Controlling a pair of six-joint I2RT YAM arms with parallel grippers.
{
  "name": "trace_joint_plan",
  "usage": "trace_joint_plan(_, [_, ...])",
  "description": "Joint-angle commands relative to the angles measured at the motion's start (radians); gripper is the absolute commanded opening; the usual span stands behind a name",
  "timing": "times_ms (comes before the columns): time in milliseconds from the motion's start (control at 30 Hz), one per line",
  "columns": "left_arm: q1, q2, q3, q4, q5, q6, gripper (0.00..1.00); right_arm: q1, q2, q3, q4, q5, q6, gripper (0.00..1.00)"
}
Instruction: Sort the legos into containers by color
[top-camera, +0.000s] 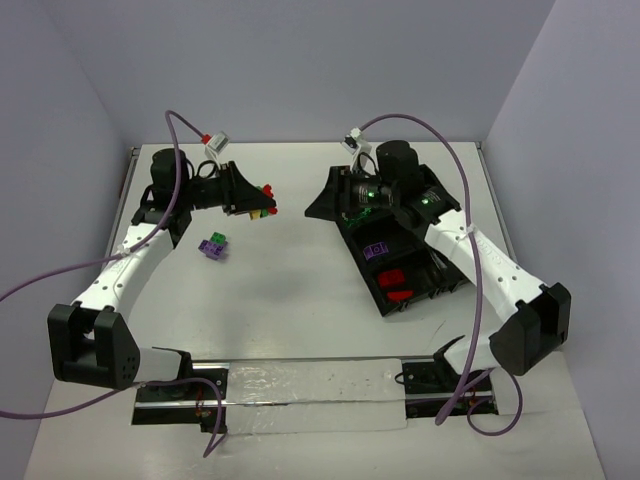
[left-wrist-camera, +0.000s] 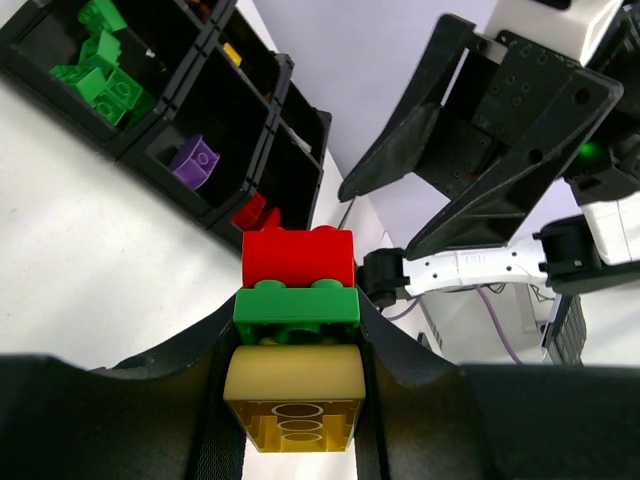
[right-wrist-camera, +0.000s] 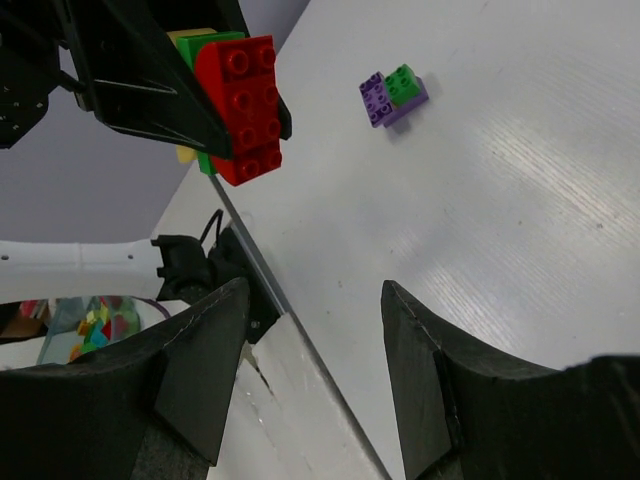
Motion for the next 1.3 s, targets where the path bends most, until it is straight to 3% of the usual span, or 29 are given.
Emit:
trace_joint_plan(0, [-0.002,-0.006,0.017,0.123,0.073,-0.029,0.0,0.014,0.035,0.094,0.078,-0.045,0.004,0.63])
trace_joint_plan(233, [-0.002,-0.006,-0.004,0.186,0.094,-0.061,0.0,0.017,0.176,0.288,0.072,-0.062,0.054,0.62])
trace_joint_plan(367, [-0.001,-0.01,-0.005,0.206,0.117,-0.075,0.0,0.02,0.201,0.247,0.226,-0.155,0.141,0.62])
trace_joint_plan(567, [-0.002,-0.027,0.009,0.168,0.138,-0.044,0.0,0.036,0.249,0.245,0.326,-0.28,0.182,0.61])
trace_joint_plan(967, [-0.005,-0.047,-0.007,0.18,0.161,-0.04,0.0,0.077,0.367,0.335,0.3,-0.377,0.164,0.62])
trace_joint_plan(1267, [-0.007,-0.061,0.003,0.155,0.186,-0.007,0.0,0.087,0.369,0.313,0.446,-0.447,0.257,0.58])
